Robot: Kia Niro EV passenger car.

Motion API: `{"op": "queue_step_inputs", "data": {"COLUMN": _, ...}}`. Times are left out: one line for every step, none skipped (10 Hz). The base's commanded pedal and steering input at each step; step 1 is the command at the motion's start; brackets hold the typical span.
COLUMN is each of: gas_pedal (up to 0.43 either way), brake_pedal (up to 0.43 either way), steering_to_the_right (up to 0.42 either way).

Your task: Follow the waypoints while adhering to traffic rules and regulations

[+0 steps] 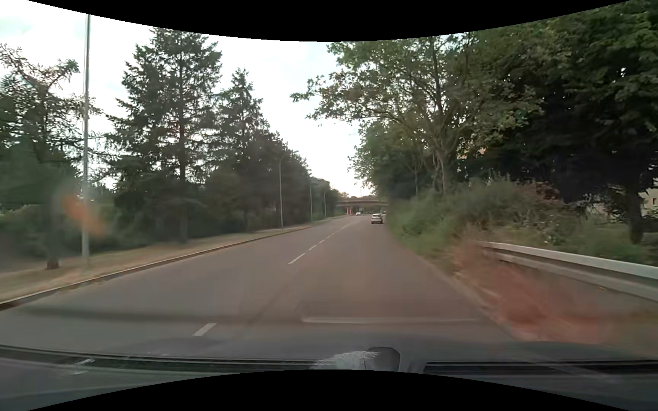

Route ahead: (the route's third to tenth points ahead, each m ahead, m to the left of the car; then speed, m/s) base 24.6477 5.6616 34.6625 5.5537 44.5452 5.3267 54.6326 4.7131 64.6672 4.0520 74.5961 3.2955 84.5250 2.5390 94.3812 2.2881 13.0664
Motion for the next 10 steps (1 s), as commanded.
{"op": "queue_step_inputs", "data": {"gas_pedal": 0.059, "brake_pedal": 0.0, "steering_to_the_right": 0.006}}
{"op": "queue_step_inputs", "data": {"gas_pedal": 0.047, "brake_pedal": 0.0, "steering_to_the_right": 0.006}}
{"op": "queue_step_inputs", "data": {"gas_pedal": 0.047, "brake_pedal": 0.0, "steering_to_the_right": 0.006}}
{"op": "queue_step_inputs", "data": {"gas_pedal": 0.047, "brake_pedal": 0.0, "steering_to_the_right": 0.006}}
{"op": "queue_step_inputs", "data": {"gas_pedal": 0.047, "brake_pedal": 0.0, "steering_to_the_right": 0.006}}
{"op": "queue_step_inputs", "data": {"gas_pedal": 0.047, "brake_pedal": 0.0, "steering_to_the_right": 0.006}}
{"op": "queue_step_inputs", "data": {"gas_pedal": 0.047, "brake_pedal": 0.0, "steering_to_the_right": 0.006}}
{"op": "queue_step_inputs", "data": {"gas_pedal": 0.047, "brake_pedal": 0.0, "steering_to_the_right": 0.006}}
{"op": "queue_step_inputs", "data": {"gas_pedal": 0.047, "brake_pedal": 0.0, "steering_to_the_right": 0.005}}
{"op": "queue_step_inputs", "data": {"gas_pedal": 0.047, "brake_pedal": 0.0, "steering_to_the_right": 0.005}}
